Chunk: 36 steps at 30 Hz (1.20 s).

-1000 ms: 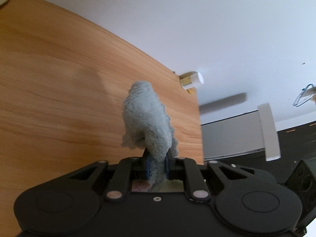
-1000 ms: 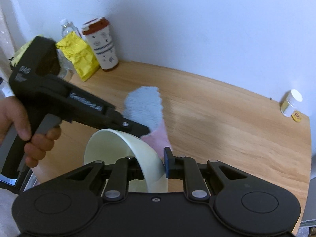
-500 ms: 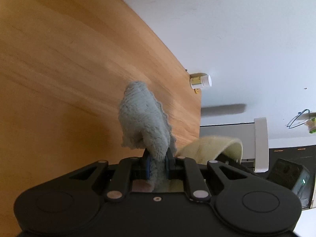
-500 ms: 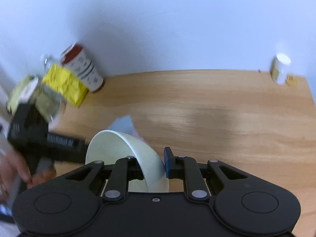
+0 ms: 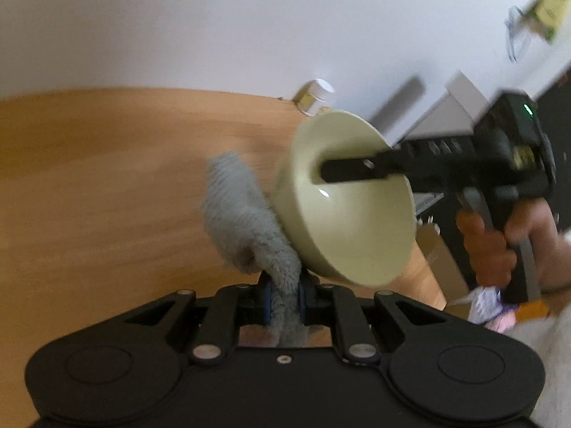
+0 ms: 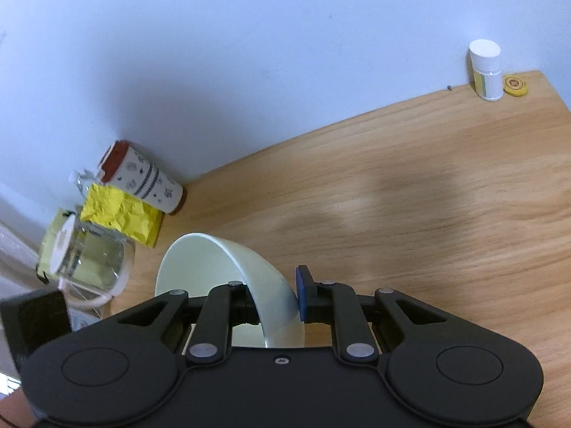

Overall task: Clean bowl
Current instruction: 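Hold the cloth under the bowl with the left tool while the right tool turns the bowl on it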

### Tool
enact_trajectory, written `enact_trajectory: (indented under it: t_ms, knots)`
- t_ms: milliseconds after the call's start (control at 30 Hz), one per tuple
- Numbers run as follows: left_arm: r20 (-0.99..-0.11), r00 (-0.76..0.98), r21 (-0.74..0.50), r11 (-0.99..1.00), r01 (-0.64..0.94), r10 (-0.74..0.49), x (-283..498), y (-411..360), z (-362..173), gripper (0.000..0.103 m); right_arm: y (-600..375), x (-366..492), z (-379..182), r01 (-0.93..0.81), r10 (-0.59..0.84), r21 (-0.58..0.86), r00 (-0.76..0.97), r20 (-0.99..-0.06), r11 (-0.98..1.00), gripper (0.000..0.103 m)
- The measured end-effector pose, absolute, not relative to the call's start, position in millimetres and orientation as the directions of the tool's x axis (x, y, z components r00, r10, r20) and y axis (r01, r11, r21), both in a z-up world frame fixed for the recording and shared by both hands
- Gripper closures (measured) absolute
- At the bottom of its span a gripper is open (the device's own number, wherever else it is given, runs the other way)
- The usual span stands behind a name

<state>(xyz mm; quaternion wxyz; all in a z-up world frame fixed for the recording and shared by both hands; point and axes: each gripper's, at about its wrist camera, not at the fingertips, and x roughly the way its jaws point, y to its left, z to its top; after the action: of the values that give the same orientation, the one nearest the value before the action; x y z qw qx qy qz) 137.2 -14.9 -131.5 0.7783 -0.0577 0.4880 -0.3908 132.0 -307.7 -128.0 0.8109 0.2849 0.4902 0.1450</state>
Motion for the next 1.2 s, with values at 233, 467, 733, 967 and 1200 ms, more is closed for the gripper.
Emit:
enact_trajectory:
  t_ms: [233, 467, 733, 967, 1200]
  knots:
    - [-0.744, 0.251, -0.333, 0.669, 0.664, -0.620, 126, -37, -122, 0.090, -308, 138, -135, 0.120, 0.561, 0.689, 0.492, -0.666, 0.714, 0.083]
    - [-0.742, 0.237, -0.315, 0.638, 0.703, -0.627, 120, -56, -124, 0.090, -301, 140, -135, 0.157, 0.549, 0.692, 0.499, -0.671, 0.704, 0.084]
    - [-0.674, 0.205, -0.364, 0.561, 0.744, -0.710, 104, -75, -116, 0.090, -299, 138, -135, 0.174, 0.524, 0.690, 0.531, -0.666, 0.703, 0.084]
    - [-0.628, 0.263, -0.338, 0.561, 0.756, -0.733, 94, -92, -110, 0.090, -291, 137, -133, 0.153, 0.505, 0.676, 0.553, -0.663, 0.721, 0.084]
    - [-0.593, 0.364, -0.283, 0.609, 0.741, -0.719, 85, -111, -113, 0.090, -290, 135, -132, 0.159, 0.504, 0.674, 0.548, -0.668, 0.721, 0.084]
